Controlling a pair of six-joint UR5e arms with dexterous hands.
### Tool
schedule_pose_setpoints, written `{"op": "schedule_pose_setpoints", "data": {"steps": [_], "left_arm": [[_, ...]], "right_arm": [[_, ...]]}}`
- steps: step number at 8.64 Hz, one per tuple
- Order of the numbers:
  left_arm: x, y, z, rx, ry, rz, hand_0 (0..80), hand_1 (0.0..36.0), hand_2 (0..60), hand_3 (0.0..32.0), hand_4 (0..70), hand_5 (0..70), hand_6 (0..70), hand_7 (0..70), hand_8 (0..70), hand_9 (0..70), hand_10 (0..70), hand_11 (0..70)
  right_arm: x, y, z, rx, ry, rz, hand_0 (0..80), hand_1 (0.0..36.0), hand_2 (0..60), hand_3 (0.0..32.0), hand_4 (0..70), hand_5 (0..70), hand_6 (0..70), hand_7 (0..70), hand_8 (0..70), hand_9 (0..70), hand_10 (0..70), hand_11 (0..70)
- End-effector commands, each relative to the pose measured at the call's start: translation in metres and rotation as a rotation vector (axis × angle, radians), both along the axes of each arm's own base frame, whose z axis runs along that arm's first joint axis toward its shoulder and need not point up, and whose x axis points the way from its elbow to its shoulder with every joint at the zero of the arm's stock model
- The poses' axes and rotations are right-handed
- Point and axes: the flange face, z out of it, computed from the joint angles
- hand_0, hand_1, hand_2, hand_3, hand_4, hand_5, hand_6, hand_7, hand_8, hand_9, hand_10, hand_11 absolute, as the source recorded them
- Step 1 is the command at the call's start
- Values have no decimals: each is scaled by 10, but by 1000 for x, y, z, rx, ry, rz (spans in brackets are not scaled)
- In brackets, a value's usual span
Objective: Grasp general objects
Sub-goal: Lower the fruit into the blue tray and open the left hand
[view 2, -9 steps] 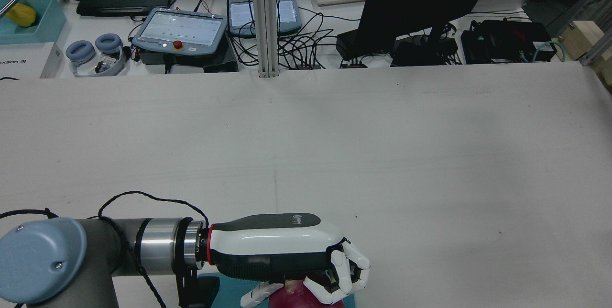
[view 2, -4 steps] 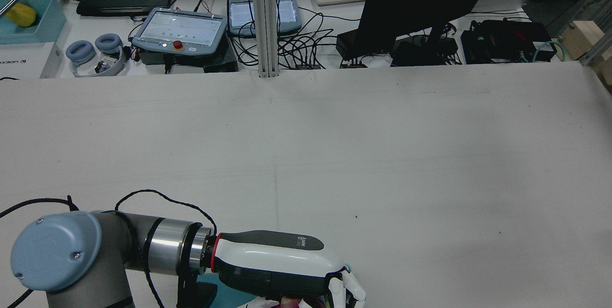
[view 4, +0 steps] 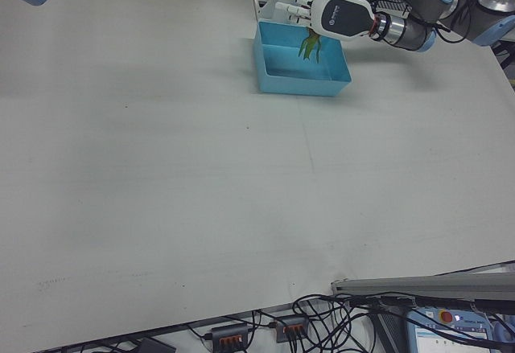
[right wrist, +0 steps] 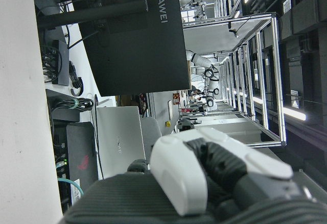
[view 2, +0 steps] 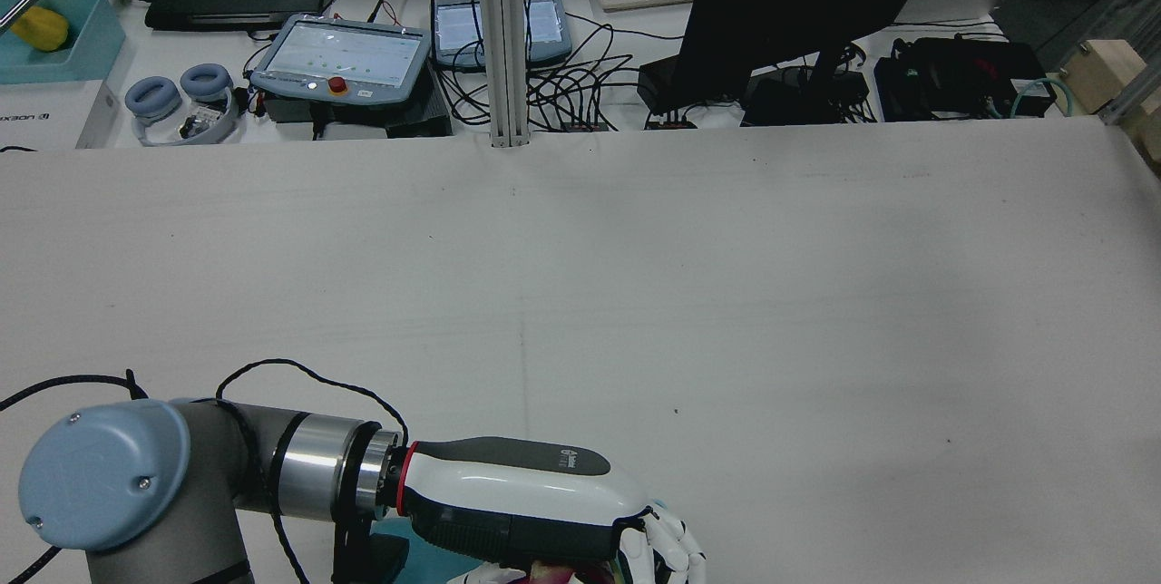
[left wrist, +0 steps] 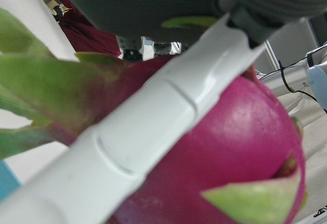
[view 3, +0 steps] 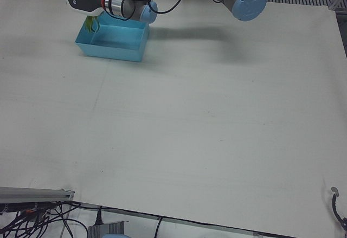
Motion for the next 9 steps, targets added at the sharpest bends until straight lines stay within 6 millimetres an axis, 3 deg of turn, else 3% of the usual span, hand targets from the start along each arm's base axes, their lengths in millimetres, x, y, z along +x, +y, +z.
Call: {"op": "schedule_pose_setpoints", "data": {"steps": [1, 2, 3, 5, 6, 7, 8, 9], "left_arm": [[-7, -9, 2, -2, -3, -19, 800, 360, 600, 0, 0, 700, 93, 391, 8, 64, 204, 359], [-8, -11, 10, -12, -13, -26, 800, 360, 600, 0, 0, 700, 25, 349, 0, 55, 111, 226], [-11, -14, 18, -26, -19, -37, 800, 360, 600, 0, 0, 700, 0, 302, 0, 46, 31, 112], [-14, -18, 20, -26, -19, -45, 800, 360, 600, 0, 0, 700, 0, 324, 0, 50, 7, 75], [-13, -18, 21, -26, -19, -45, 800, 360, 600, 0, 0, 700, 0, 343, 0, 54, 27, 106], [-10, -20, 27, -26, -13, -42, 800, 360, 600, 0, 0, 700, 0, 423, 0, 70, 59, 152], [-26, -43, 55, -96, -7, -103, 800, 360, 600, 0, 0, 700, 11, 482, 0, 82, 59, 149], [-71, -81, 110, -192, -7, -248, 800, 360, 600, 0, 112, 700, 267, 700, 43, 143, 173, 307]], "right_arm": [[0, 0, 0, -1, 0, 0, 0, 0, 0, 0, 0, 0, 0, 0, 0, 0, 0, 0], [0, 0, 0, -1, 0, 0, 0, 0, 0, 0, 0, 0, 0, 0, 0, 0, 0, 0], [0, 0, 0, -1, 0, 0, 0, 0, 0, 0, 0, 0, 0, 0, 0, 0, 0, 0], [0, 0, 0, -1, 0, 0, 0, 0, 0, 0, 0, 0, 0, 0, 0, 0, 0, 0], [0, 0, 0, -1, 0, 0, 0, 0, 0, 0, 0, 0, 0, 0, 0, 0, 0, 0], [0, 0, 0, -1, 0, 0, 0, 0, 0, 0, 0, 0, 0, 0, 0, 0, 0, 0], [0, 0, 0, -1, 0, 0, 0, 0, 0, 0, 0, 0, 0, 0, 0, 0, 0, 0], [0, 0, 0, 1, 0, 0, 0, 0, 0, 0, 0, 0, 0, 0, 0, 0, 0, 0]]}}
